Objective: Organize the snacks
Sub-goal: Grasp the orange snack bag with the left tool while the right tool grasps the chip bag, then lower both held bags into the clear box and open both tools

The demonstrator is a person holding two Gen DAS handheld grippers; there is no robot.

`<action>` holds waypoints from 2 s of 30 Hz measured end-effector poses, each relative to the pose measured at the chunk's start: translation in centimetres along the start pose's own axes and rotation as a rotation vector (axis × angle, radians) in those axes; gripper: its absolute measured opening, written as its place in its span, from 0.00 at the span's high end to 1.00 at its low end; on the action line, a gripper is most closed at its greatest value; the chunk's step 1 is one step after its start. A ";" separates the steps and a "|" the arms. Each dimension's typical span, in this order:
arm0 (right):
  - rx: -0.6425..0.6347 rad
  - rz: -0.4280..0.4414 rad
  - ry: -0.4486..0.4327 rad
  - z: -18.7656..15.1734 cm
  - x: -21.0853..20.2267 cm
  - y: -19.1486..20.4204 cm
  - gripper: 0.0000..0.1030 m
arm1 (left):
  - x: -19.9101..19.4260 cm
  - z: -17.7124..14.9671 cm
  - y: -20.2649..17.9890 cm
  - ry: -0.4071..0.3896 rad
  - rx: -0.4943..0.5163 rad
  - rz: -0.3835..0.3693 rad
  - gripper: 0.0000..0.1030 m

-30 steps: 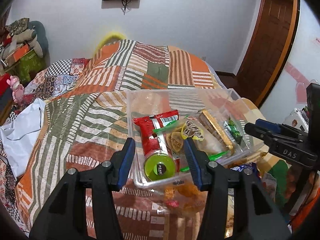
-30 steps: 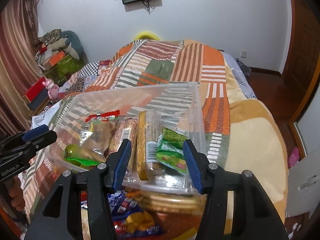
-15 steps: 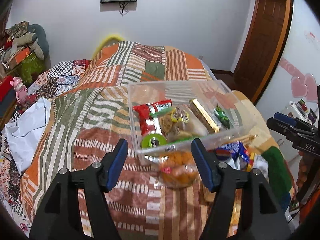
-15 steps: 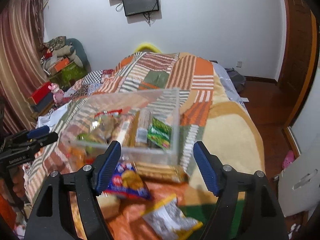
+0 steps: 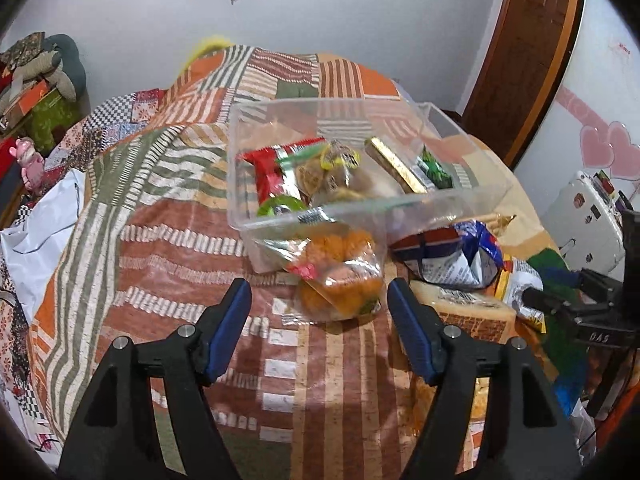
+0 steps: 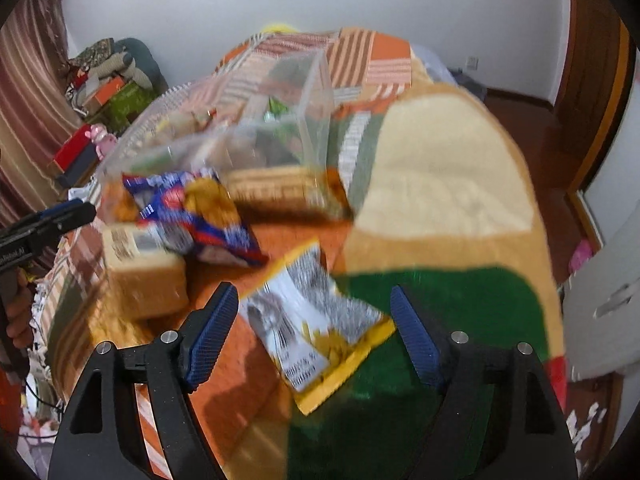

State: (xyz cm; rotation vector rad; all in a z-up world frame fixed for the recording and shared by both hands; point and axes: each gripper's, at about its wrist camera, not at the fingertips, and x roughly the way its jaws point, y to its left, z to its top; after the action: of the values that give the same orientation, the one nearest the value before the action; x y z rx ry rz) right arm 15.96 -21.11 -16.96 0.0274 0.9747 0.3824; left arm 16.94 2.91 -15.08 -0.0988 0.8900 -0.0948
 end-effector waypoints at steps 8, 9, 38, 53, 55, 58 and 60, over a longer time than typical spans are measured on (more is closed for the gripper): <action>-0.003 -0.021 0.028 -0.8 1.3 0.2 0.17 | 2.0 -0.3 -0.7 0.037 -0.002 -0.006 0.28; -0.011 -0.028 0.028 -0.8 1.3 0.4 0.17 | 2.3 -0.2 -0.7 0.038 -0.007 -0.007 0.27; 0.043 0.015 -0.103 -0.3 -1.8 0.4 0.61 | 1.6 -0.1 -0.2 0.010 -0.059 -0.063 0.61; 0.047 0.067 -0.280 3.7 -4.4 2.1 0.61 | -4.5 3.7 0.5 -0.156 -0.048 -0.060 0.61; 0.043 0.075 -0.310 4.7 -4.7 2.5 0.61 | -4.8 4.5 0.6 -0.175 -0.049 -0.052 0.61; 0.033 0.087 -0.344 6.1 -4.7 3.2 0.61 | -5.1 5.8 0.7 -0.201 -0.048 -0.042 0.61; 0.030 0.095 -0.355 7.0 -4.5 3.5 0.61 | -5.2 6.6 0.9 -0.211 -0.052 -0.045 0.61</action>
State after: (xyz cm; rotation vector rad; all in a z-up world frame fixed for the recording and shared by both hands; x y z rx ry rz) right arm 18.31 -18.27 -8.76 0.1644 0.6289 0.4327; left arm 18.91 4.76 -7.04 -0.1740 0.6793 -0.1013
